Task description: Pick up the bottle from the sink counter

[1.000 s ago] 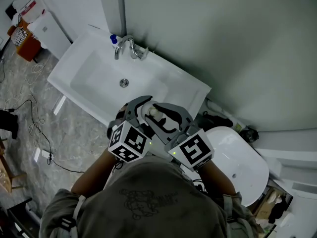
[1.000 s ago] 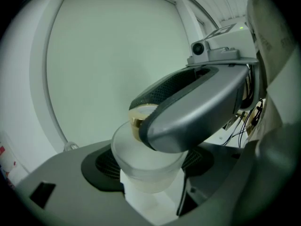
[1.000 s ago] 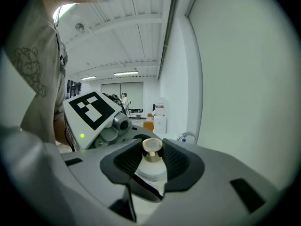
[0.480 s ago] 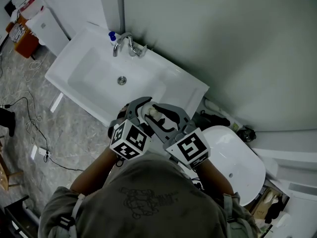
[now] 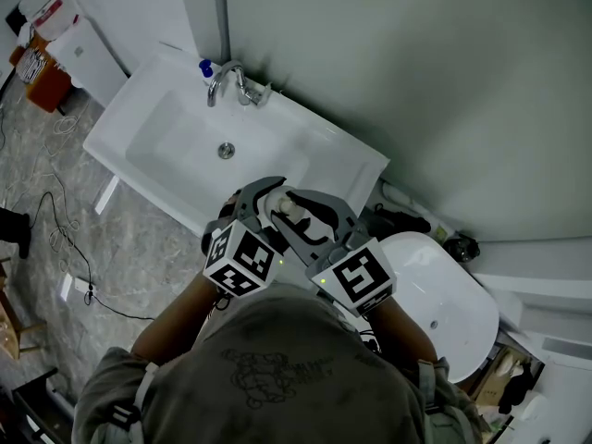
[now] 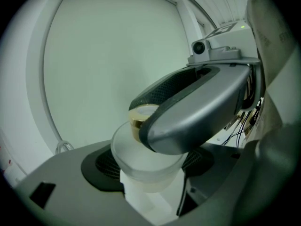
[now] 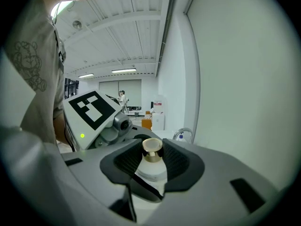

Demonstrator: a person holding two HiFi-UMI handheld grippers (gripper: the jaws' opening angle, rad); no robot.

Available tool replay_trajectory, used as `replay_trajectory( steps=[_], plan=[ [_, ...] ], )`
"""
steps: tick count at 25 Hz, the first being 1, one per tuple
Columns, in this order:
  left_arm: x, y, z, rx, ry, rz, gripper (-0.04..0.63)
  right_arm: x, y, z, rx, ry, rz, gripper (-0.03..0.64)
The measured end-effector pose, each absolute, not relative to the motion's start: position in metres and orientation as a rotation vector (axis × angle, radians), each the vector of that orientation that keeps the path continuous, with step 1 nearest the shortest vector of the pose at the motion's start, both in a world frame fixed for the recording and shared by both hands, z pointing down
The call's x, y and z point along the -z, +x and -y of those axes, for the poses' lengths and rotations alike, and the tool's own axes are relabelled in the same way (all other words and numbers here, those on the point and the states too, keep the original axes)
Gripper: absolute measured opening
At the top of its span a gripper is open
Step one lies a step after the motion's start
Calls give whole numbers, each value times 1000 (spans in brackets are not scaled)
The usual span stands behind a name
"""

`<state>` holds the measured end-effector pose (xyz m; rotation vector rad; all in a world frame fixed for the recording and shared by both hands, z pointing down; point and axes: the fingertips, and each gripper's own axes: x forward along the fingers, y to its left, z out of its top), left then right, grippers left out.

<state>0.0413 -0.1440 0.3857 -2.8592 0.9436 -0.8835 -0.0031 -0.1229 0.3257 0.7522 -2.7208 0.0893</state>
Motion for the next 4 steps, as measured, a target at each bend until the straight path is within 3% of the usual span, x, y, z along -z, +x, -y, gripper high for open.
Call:
replay_trajectory(
  steps=[4],
  plan=[
    [-383,44,142,872,-2870,-934,336,-321,-1,123,-118,778,2752,140]
  ],
)
